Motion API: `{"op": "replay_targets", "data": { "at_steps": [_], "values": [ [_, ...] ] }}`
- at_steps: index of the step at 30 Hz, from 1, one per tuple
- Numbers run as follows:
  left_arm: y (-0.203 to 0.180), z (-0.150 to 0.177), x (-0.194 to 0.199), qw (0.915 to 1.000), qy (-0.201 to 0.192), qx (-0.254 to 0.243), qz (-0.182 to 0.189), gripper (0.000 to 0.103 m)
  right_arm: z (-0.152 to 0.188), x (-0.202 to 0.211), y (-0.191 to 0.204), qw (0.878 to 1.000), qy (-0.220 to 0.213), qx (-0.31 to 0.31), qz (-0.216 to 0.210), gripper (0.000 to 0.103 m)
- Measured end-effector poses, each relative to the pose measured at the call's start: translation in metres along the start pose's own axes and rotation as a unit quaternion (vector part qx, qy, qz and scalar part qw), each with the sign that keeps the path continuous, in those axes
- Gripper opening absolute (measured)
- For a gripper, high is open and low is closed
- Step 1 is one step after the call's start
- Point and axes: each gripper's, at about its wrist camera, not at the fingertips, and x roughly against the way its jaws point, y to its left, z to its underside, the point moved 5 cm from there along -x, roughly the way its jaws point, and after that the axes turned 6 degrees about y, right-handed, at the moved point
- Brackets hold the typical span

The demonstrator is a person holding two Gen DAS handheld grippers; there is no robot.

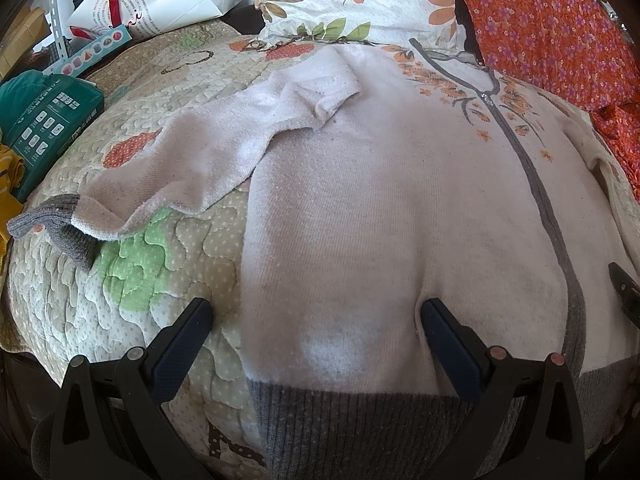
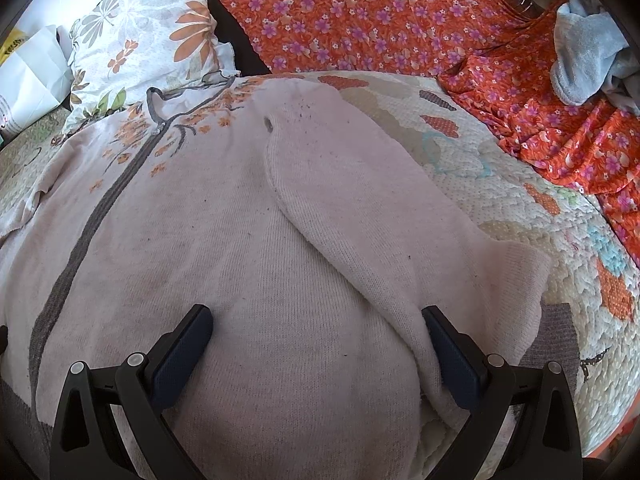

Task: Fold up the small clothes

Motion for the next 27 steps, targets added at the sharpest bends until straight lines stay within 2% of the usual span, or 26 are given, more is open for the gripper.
{"op": "replay_targets", "data": {
  "at_steps": [5, 9, 11, 12, 14, 16, 17, 18, 20, 21, 24, 25, 27],
  "values": [
    [0.0, 0.0, 0.001, 1.0, -0.003, 0.001, 0.0, 0.103, 0.001, 0.001, 0.0, 1.0, -0.004, -0.005, -0.003, 0.103],
    [0.003, -0.005, 0.004, 0.9994, -0.033, 0.005, -0.003, 0.103, 0.001, 0.003, -0.004, 1.0, -0.001, -0.007, -0.008, 0.103],
    [0.004, -0.006, 0.005, 0.9994, -0.035, 0.008, 0.0, 0.103, -0.002, 0.002, -0.003, 1.0, 0.002, -0.006, -0.012, 0.103],
    [0.004, -0.004, 0.002, 1.0, -0.007, 0.006, 0.001, 0.103, -0.003, 0.002, -0.003, 1.0, 0.002, -0.003, -0.012, 0.103],
    [0.004, -0.003, 0.001, 1.0, 0.006, 0.001, -0.004, 0.103, -0.009, 0.005, -0.003, 1.0, 0.016, 0.002, -0.023, 0.103],
    [0.004, -0.001, 0.0, 0.9996, 0.023, -0.007, -0.012, 0.103, -0.014, 0.015, -0.008, 0.998, 0.048, 0.002, -0.044, 0.099],
    [0.005, -0.002, 0.0, 0.9997, 0.022, -0.007, -0.011, 0.103, -0.017, 0.023, -0.013, 0.997, 0.047, -0.011, -0.066, 0.096],
    [0.004, -0.001, 0.001, 0.9994, 0.022, -0.014, -0.023, 0.103, -0.023, 0.04, -0.026, 0.992, 0.042, -0.04, -0.111, 0.096],
    [0.003, -0.001, 0.001, 0.9988, 0.024, -0.022, -0.036, 0.103, -0.032, 0.061, -0.05, 0.981, 0.033, -0.088, -0.168, 0.096],
    [0.002, 0.0, 0.002, 0.9988, 0.021, -0.023, -0.038, 0.103, -0.037, 0.07, -0.068, 0.977, 0.024, -0.106, -0.182, 0.096],
    [-0.001, 0.0, 0.002, 0.9996, 0.011, -0.01, -0.022, 0.103, -0.047, 0.077, -0.124, 0.975, 0.017, -0.134, -0.175, 0.097],
    [-0.001, 0.0, 0.002, 0.9997, 0.012, -0.01, -0.021, 0.103, -0.051, 0.071, -0.139, 0.981, 0.036, -0.13, -0.141, 0.097],
    [0.0, -0.001, 0.004, 0.9997, 0.022, -0.009, -0.011, 0.103, -0.053, 0.059, -0.158, 0.983, 0.082, -0.122, -0.112, 0.093]
  ]
}}
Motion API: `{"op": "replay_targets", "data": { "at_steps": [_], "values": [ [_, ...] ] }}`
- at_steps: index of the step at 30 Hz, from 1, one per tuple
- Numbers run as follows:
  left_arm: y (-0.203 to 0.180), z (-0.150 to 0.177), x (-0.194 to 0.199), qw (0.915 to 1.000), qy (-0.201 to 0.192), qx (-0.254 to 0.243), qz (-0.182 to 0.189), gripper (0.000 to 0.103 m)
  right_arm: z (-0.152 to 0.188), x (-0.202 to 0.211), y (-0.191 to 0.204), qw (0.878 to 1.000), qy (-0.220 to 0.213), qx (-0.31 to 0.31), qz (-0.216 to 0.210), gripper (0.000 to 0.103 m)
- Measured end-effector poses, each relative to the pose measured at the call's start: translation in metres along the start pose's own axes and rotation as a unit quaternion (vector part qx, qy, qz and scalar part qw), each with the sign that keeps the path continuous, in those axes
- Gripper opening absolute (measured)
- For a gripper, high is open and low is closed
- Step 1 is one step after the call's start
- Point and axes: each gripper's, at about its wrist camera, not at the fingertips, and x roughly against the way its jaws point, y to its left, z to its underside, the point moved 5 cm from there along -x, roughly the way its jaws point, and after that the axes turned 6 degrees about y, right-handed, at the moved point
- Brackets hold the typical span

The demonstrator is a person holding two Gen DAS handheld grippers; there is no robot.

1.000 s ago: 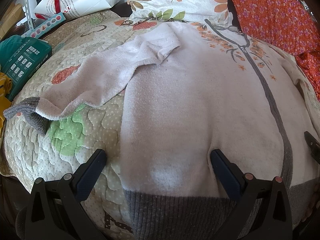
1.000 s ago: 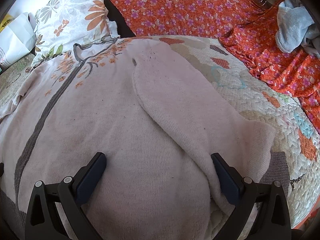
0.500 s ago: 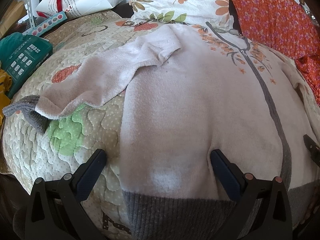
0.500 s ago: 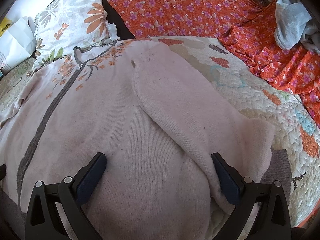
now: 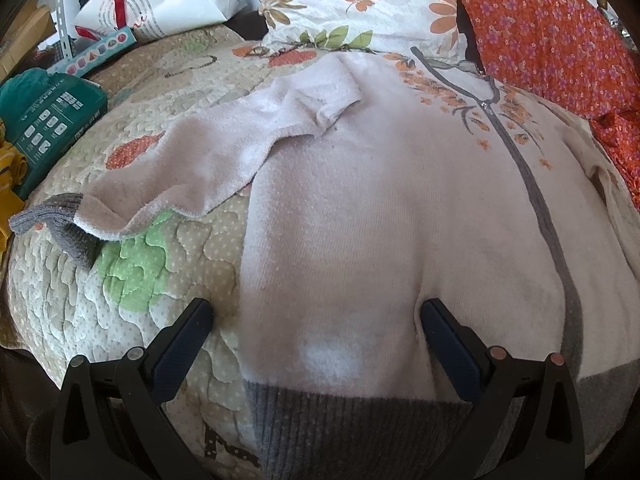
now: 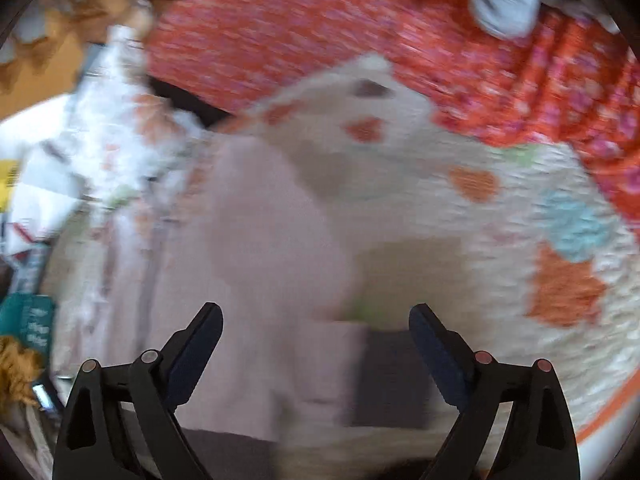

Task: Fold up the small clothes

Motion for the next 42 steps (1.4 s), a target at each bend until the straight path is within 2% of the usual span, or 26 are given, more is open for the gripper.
{"op": "replay_targets", "data": {
  "at_steps": [1, 3, 6, 10, 12, 13, 14, 15, 16, 17, 19, 21, 23, 26, 28, 30, 31, 33, 35, 37, 42],
  "values": [
    [0.001, 0.0, 0.003, 0.9999, -0.001, 0.003, 0.01, 0.103, -0.003, -0.006, -0.006, 0.999, 0.035, 0.016, 0.016, 0.089],
    [0.001, -0.002, 0.017, 0.9988, -0.021, 0.009, 0.042, 0.103, -0.003, -0.018, -0.009, 0.996, 0.068, 0.042, 0.029, 0.089],
    [-0.004, -0.003, 0.044, 0.997, -0.057, -0.002, 0.052, 0.103, 0.001, -0.029, -0.02, 0.995, 0.08, 0.046, 0.041, 0.089],
    [-0.015, -0.001, 0.071, 0.9947, -0.08, -0.029, 0.058, 0.103, 0.019, -0.056, -0.036, 0.991, 0.116, 0.046, 0.044, 0.087],
    [-0.018, 0.002, 0.079, 0.9941, -0.082, -0.038, 0.061, 0.103, 0.03, -0.066, -0.031, 0.988, 0.138, 0.051, 0.043, 0.076],
    [-0.019, 0.002, 0.083, 0.9937, -0.087, -0.039, 0.06, 0.103, 0.034, -0.066, -0.026, 0.987, 0.13, 0.064, 0.062, 0.069],
    [-0.017, 0.003, 0.086, 0.9937, -0.084, -0.034, 0.066, 0.103, 0.034, -0.064, -0.023, 0.987, 0.124, 0.073, 0.066, 0.044],
    [-0.016, 0.002, 0.09, 0.9937, -0.086, -0.031, 0.064, 0.103, 0.032, -0.059, -0.015, 0.99, 0.115, 0.073, 0.032, 0.022],
    [-0.016, 0.001, 0.094, 0.9932, -0.097, -0.029, 0.057, 0.103, 0.03, -0.052, -0.01, 0.992, 0.107, 0.065, 0.007, 0.008],
    [-0.014, 0.001, 0.098, 0.993, -0.102, -0.023, 0.056, 0.103, 0.025, -0.045, -0.007, 0.994, 0.09, 0.066, 0.003, 0.008],
    [-0.009, -0.003, 0.104, 0.993, -0.105, -0.014, 0.054, 0.103, 0.004, -0.026, -0.007, 0.995, 0.044, 0.078, 0.031, 0.008],
    [0.001, -0.009, 0.111, 0.9927, -0.11, 0.0, 0.049, 0.103, -0.019, -0.011, -0.019, 0.996, 0.019, 0.065, 0.057, 0.008],
    [0.014, -0.017, 0.118, 0.9918, -0.119, 0.015, 0.043, 0.103, -0.055, 0.006, -0.041, 0.994, -0.009, 0.041, 0.103, 0.008],
    [0.047, -0.033, 0.127, 0.9898, -0.129, 0.046, 0.037, 0.103, -0.103, 0.022, -0.076, 0.978, -0.042, 0.018, 0.204, 0.008],
    [0.069, -0.042, 0.126, 0.989, -0.126, 0.07, 0.033, 0.103, -0.124, 0.029, -0.101, 0.961, -0.056, 0.004, 0.27, 0.008],
    [0.098, -0.051, 0.119, 0.9881, -0.11, 0.103, 0.033, 0.103, -0.138, 0.028, -0.12, 0.952, -0.048, -0.019, 0.302, 0.01],
    [0.114, -0.054, 0.113, 0.9872, -0.097, 0.12, 0.037, 0.103, -0.14, 0.026, -0.126, 0.952, -0.038, -0.033, 0.303, 0.014],
    [0.14, -0.057, 0.101, 0.9846, -0.08, 0.151, 0.039, 0.103, -0.137, 0.027, -0.116, 0.957, -0.046, -0.033, 0.283, 0.029],
    [0.164, -0.057, 0.089, 0.9812, -0.068, 0.177, 0.037, 0.103, -0.124, 0.03, -0.094, 0.962, -0.06, -0.019, 0.267, 0.06],
    [0.188, -0.055, 0.072, 0.9773, -0.05, 0.203, 0.036, 0.103, -0.107, 0.033, -0.069, 0.969, -0.068, 0.001, 0.237, 0.066],
    [0.223, -0.053, 0.027, 0.9591, -0.006, 0.27, 0.087, 0.103, -0.064, 0.018, 0.002, 0.985, -0.039, 0.051, 0.161, 0.066]
  ]
}}
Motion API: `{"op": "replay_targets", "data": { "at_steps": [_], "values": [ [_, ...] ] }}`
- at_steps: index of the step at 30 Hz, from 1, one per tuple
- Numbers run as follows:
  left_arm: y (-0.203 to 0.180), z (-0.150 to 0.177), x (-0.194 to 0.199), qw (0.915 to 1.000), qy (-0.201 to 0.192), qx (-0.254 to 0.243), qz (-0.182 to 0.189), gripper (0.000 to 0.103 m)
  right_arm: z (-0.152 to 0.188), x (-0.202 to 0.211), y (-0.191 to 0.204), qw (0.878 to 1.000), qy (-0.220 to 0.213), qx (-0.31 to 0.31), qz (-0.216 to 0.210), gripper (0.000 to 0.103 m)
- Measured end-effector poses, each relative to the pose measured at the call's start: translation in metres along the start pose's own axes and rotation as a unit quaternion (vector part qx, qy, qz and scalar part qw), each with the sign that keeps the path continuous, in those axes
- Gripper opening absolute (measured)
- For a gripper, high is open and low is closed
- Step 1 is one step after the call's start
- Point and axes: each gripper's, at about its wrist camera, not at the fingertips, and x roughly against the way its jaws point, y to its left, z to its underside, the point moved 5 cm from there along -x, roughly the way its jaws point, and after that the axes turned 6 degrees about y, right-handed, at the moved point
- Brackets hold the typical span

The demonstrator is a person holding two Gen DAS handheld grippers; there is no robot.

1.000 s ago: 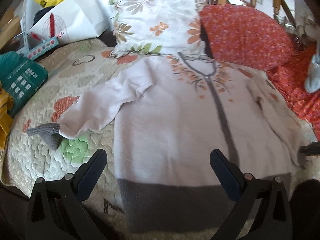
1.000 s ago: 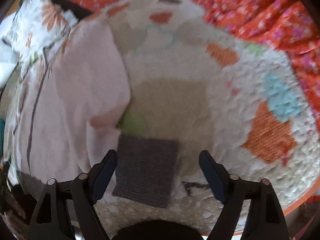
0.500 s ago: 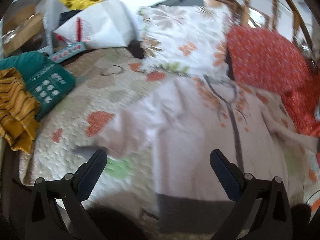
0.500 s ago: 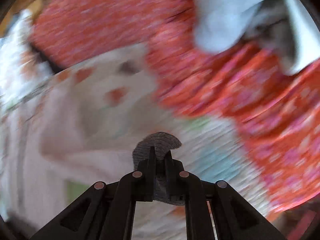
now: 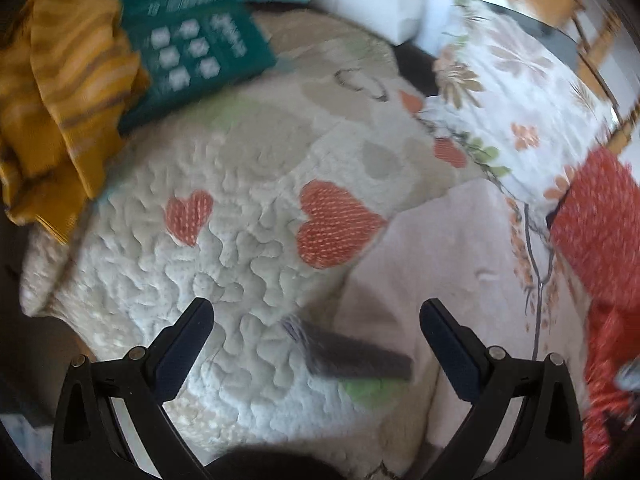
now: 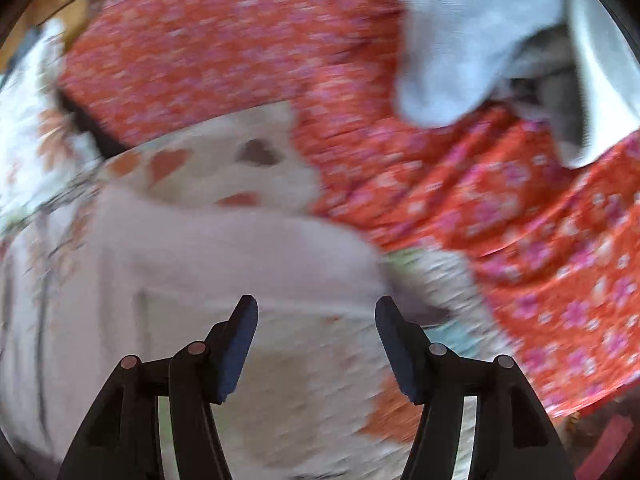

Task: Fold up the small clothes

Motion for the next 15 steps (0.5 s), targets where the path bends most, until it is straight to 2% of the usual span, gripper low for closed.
{"op": "replay_targets", "data": {
  "at_steps": [4, 6, 8, 9, 10, 11, 12, 15],
  "values": [
    [0.0, -0.001, -0.027, 0.9987, 0.04, 0.011, 0.031, 0.103, 0.024, -0.006, 0.051, 0.998, 0.008, 0.046, -0.031, 0.066],
    [-0.003, 0.002, -0.04, 0.9976, 0.061, 0.016, 0.03, 0.1, 0.035, -0.01, 0.075, 0.997, 0.011, 0.069, -0.042, 0.066],
    [-0.008, 0.006, -0.045, 0.9964, 0.068, 0.011, 0.049, 0.067, 0.047, -0.013, 0.099, 0.994, 0.018, 0.092, -0.05, 0.066],
    [-0.008, 0.006, -0.046, 0.9966, 0.07, 0.008, 0.042, 0.035, 0.052, -0.015, 0.108, 0.993, 0.021, 0.101, -0.052, 0.066],
    [-0.007, 0.004, -0.045, 0.9974, 0.066, 0.005, 0.03, 0.01, 0.058, -0.017, 0.12, 0.992, 0.024, 0.114, -0.053, 0.066],
    [-0.005, 0.001, -0.043, 0.9977, 0.063, 0.004, 0.026, 0.002, 0.061, -0.019, 0.126, 0.991, 0.026, 0.121, -0.053, 0.066],
    [-0.002, -0.006, -0.04, 0.9982, 0.057, 0.004, 0.021, 0.003, 0.064, -0.02, 0.132, 0.99, 0.028, 0.127, -0.052, 0.066],
    [0.016, -0.045, -0.018, 0.9993, 0.005, 0.004, -0.036, 0.003, 0.07, -0.022, 0.148, 0.989, 0.031, 0.133, -0.057, 0.066]
  ]
}}
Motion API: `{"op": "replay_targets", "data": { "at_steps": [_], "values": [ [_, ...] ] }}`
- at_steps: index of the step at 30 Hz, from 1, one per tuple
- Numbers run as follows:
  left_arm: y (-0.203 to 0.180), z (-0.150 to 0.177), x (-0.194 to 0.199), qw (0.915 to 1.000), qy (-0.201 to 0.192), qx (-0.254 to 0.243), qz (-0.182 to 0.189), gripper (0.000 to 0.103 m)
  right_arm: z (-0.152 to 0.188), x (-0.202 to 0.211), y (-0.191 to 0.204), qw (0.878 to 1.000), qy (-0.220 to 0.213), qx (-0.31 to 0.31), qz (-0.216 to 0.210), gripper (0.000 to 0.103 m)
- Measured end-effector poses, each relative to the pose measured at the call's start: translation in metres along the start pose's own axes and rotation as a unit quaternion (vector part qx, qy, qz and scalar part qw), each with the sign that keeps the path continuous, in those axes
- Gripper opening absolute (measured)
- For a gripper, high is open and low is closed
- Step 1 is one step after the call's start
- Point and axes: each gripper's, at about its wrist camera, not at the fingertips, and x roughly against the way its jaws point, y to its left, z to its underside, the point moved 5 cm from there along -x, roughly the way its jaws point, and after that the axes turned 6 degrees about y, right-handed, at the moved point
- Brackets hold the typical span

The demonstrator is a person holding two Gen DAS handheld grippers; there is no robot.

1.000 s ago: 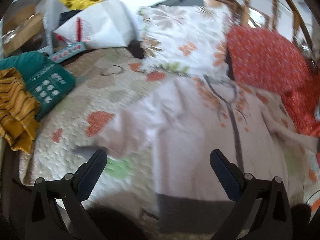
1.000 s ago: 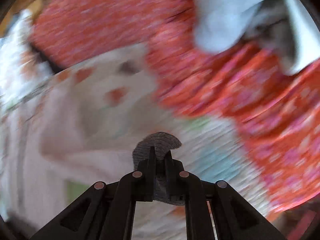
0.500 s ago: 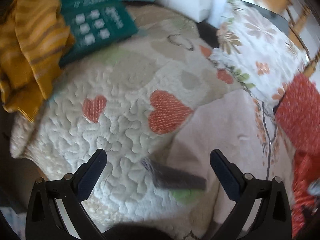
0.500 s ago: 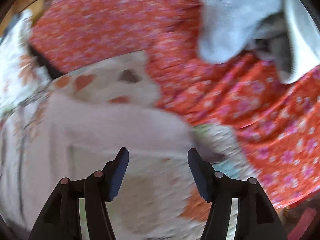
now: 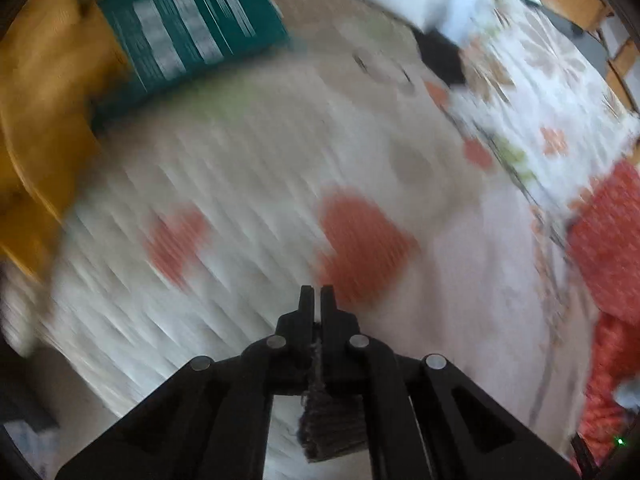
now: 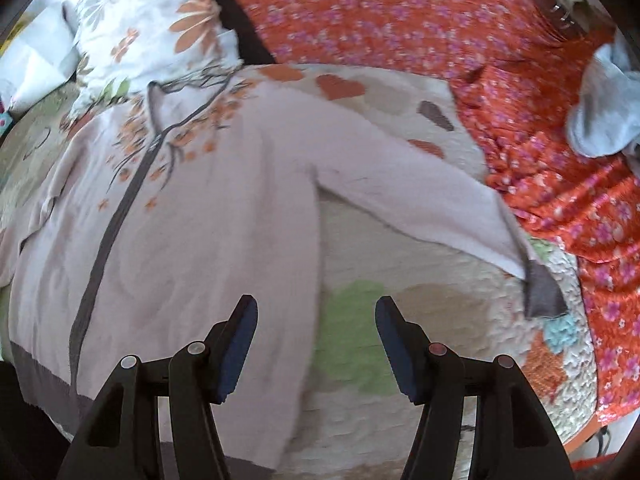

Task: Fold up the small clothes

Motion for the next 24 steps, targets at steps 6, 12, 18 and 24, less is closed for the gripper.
{"op": "replay_targets", "data": {
  "at_steps": [6, 12, 18, 24],
  "values": [
    [0.052, -0.078, 0.053, 0.9901, -0.107, 0.029, -0.086, 0.003, -0.001, -0.009, 0.036, 1.0, 0.009, 0.014, -0.008, 0.066],
    [0.084, -0.068, 0.078, 0.9906, -0.111, 0.056, -0.057, 0.02, -0.011, -0.01, 0.106, 0.997, 0.013, 0.063, -0.046, 0.066],
    [0.104, -0.021, 0.092, 0.9926, -0.091, 0.081, 0.004, 0.056, -0.022, 0.019, 0.266, 0.963, -0.009, 0.227, -0.147, 0.066],
    [0.124, 0.026, 0.122, 0.9917, -0.107, 0.071, 0.004, 0.071, 0.009, 0.039, 0.464, 0.887, -0.039, 0.416, -0.195, 0.066]
  ]
}}
